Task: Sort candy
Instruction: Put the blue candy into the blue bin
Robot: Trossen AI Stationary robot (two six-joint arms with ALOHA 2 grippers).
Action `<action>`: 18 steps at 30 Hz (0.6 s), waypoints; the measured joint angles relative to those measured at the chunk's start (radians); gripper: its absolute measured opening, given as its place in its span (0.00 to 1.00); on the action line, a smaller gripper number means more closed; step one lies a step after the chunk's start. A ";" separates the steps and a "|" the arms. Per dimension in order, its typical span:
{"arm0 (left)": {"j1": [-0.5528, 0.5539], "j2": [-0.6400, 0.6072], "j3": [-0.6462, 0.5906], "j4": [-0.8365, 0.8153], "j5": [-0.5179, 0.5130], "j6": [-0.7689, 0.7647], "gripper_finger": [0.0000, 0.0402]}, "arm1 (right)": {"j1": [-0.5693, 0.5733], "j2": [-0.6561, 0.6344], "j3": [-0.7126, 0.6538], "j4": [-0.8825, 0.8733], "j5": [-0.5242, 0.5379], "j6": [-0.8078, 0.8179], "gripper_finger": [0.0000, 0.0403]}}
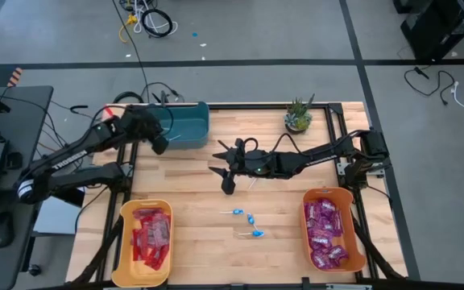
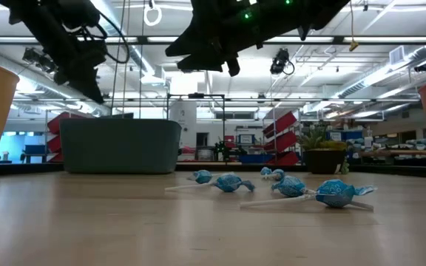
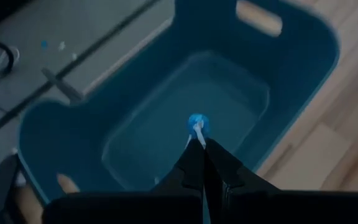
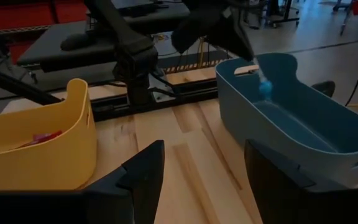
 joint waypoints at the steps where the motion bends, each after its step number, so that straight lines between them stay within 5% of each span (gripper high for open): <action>1: 0.000 0.009 0.005 -0.017 0.000 -0.004 0.00 | 0.000 0.000 0.000 0.000 0.000 0.000 0.52; 18: 0.000 0.116 0.032 -0.167 -0.040 -0.024 0.00 | 0.000 0.000 0.000 0.022 0.000 0.008 0.52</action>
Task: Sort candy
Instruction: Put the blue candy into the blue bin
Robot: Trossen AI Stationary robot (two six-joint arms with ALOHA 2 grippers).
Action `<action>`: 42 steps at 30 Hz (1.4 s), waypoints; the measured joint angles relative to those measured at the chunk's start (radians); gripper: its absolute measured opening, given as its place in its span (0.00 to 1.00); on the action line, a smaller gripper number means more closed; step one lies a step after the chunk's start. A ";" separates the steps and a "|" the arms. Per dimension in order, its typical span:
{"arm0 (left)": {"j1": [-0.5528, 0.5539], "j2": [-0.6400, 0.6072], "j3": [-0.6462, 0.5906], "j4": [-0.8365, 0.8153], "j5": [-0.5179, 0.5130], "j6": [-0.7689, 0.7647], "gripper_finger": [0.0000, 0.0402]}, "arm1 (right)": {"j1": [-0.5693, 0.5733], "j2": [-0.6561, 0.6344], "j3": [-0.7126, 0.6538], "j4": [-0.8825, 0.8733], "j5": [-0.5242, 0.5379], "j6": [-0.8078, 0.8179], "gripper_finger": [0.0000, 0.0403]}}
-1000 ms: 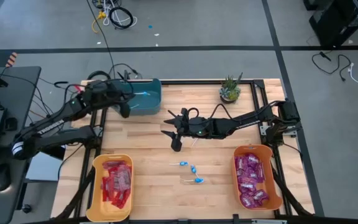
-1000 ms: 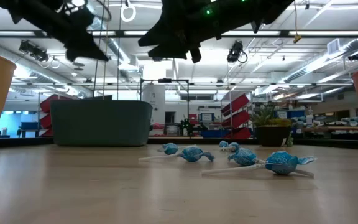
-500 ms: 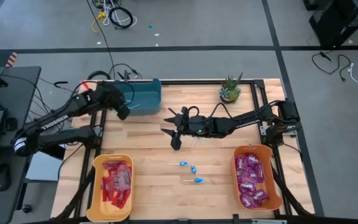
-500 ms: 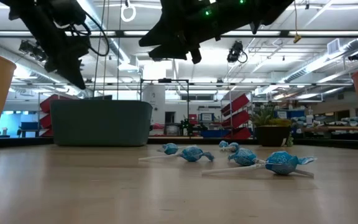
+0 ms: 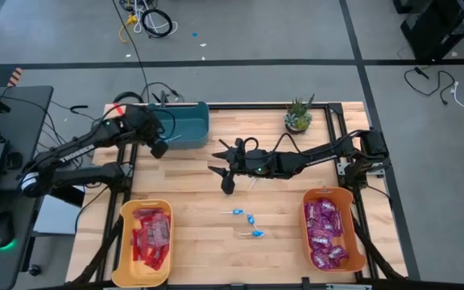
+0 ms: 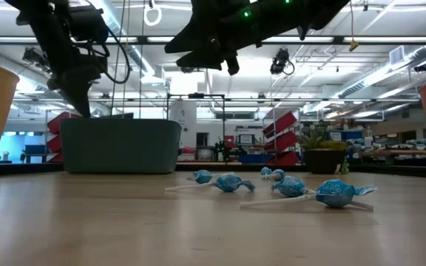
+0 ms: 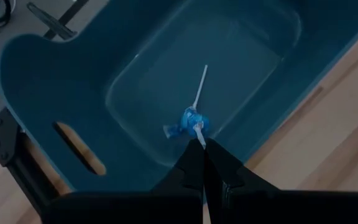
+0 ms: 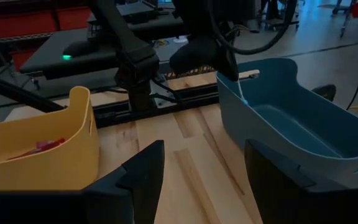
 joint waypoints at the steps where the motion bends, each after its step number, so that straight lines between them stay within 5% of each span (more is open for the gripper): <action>1: 0.000 0.005 0.000 0.000 0.000 0.000 0.00 | 0.000 0.000 0.000 0.000 0.000 0.006 0.52; 42: 0.000 0.042 0.000 0.000 0.003 0.004 0.04 | 0.000 0.000 -0.001 -0.001 0.000 0.008 0.52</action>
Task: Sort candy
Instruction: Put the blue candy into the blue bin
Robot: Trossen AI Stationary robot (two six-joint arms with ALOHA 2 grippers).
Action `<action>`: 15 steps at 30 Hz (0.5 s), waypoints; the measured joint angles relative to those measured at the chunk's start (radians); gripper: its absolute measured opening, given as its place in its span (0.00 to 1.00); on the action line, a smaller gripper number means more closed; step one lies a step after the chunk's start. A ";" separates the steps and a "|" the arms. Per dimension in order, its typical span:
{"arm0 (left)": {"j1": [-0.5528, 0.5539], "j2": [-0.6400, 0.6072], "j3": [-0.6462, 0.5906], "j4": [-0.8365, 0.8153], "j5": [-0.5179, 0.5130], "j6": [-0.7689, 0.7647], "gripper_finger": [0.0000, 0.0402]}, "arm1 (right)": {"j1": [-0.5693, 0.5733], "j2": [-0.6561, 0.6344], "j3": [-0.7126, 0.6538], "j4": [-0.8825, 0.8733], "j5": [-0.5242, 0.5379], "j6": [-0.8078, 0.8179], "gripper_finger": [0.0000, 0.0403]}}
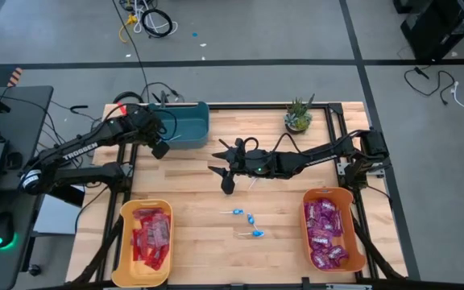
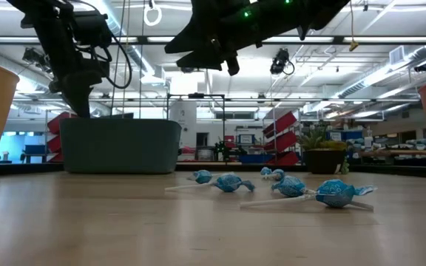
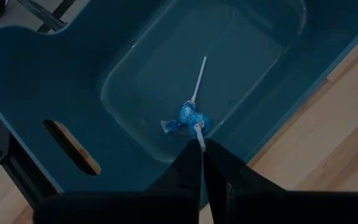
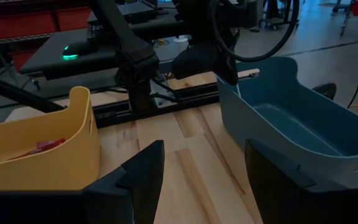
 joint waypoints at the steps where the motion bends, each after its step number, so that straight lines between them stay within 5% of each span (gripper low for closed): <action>1: 0.000 0.000 0.000 0.000 0.000 0.000 0.05 | 0.000 0.000 0.000 0.000 0.000 0.000 0.52; 15: 0.000 0.000 -0.001 0.006 -0.001 0.000 0.13 | 0.000 0.000 0.000 0.000 0.000 0.000 0.52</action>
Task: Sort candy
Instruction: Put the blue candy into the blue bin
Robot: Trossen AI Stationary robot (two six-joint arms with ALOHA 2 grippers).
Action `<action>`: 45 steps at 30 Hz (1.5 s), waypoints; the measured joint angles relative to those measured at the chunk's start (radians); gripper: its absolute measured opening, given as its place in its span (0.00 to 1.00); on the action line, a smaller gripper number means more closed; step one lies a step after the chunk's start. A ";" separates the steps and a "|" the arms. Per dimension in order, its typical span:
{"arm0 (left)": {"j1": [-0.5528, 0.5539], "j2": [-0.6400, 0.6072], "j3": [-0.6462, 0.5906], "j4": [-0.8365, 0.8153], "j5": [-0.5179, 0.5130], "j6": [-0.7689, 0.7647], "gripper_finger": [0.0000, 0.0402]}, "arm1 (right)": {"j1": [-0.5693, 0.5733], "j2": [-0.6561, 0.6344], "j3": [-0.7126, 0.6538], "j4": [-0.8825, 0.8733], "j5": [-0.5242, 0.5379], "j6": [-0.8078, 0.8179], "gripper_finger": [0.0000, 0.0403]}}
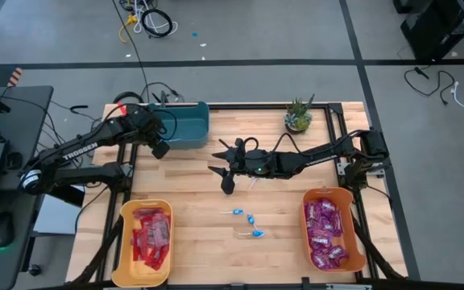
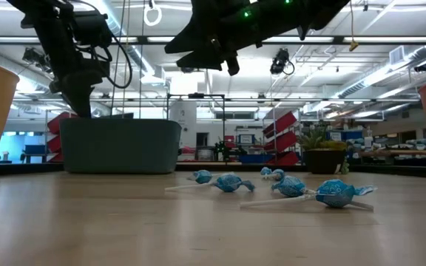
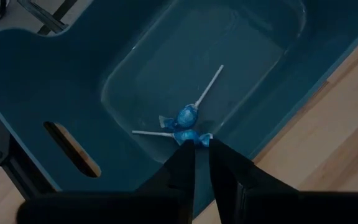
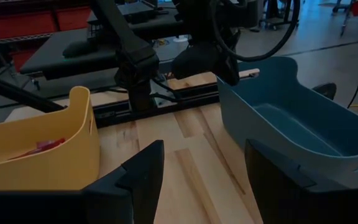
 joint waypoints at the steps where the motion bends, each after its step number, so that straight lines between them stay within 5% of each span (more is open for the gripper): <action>1: 0.000 0.000 0.000 0.001 0.000 0.000 0.13 | 0.000 0.000 0.000 0.000 0.000 0.000 0.52; 11: 0.000 -0.002 0.009 -0.018 0.000 0.000 0.13 | 0.001 0.000 0.000 0.006 0.000 -0.009 0.52; 23: -0.002 -0.003 0.192 -0.083 0.011 0.005 0.13 | 0.015 -0.041 0.000 -0.047 0.000 -0.049 0.52; 34: -0.111 -0.070 0.285 0.048 0.294 0.080 0.13 | 0.048 -0.131 0.000 -0.315 -0.004 -0.110 0.52; 45: -0.257 -0.135 0.286 0.251 0.439 0.111 0.13 | 0.055 -0.132 0.000 -0.616 -0.007 -0.180 0.52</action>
